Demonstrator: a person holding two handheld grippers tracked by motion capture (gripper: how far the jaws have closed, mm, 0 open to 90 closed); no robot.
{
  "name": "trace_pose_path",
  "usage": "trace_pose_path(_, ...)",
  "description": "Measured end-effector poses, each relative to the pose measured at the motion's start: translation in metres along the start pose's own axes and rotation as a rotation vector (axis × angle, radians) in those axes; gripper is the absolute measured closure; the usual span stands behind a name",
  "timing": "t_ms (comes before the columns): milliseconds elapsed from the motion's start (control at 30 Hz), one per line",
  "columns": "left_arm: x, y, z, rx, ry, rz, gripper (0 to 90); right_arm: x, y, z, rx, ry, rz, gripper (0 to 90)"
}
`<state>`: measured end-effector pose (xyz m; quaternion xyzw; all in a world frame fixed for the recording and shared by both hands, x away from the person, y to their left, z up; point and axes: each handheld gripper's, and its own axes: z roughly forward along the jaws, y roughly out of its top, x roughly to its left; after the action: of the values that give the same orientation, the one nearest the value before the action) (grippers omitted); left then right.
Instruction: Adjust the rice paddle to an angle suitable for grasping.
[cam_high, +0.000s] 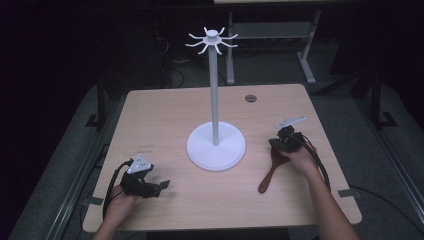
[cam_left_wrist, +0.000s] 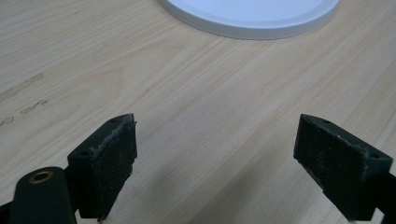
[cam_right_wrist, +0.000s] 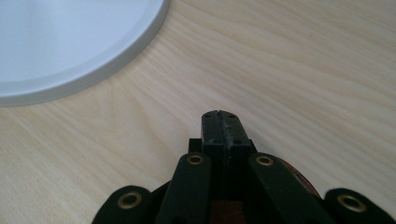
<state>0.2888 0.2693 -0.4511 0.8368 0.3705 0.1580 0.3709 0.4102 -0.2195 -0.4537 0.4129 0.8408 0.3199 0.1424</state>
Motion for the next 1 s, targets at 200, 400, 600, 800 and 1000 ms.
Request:
trace_pose_path(200,0.000,0.000,-0.001,-0.001,0.001,0.003,13.1,-0.002,-0.008,-0.007,0.020,-0.019,0.006,89.6)
trace_pose_path(400,0.000,0.000,-0.001,0.000,0.002,0.002,13.1,-0.002,-0.016,-0.015,0.038,-0.046,-0.002,89.6)
trace_pose_path(600,-0.001,0.000,-0.001,0.000,0.000,0.001,13.0,-0.002,-0.024,-0.023,0.047,-0.054,0.009,89.6)
trace_pose_path(800,-0.002,0.000,0.000,0.000,0.001,0.007,13.0,-0.001,-0.036,-0.032,0.050,-0.047,0.019,89.6)
trace_pose_path(1000,-0.001,0.001,-0.001,0.004,0.002,0.023,13.0,-0.003,-0.052,-0.042,0.053,-0.041,0.038,89.6)
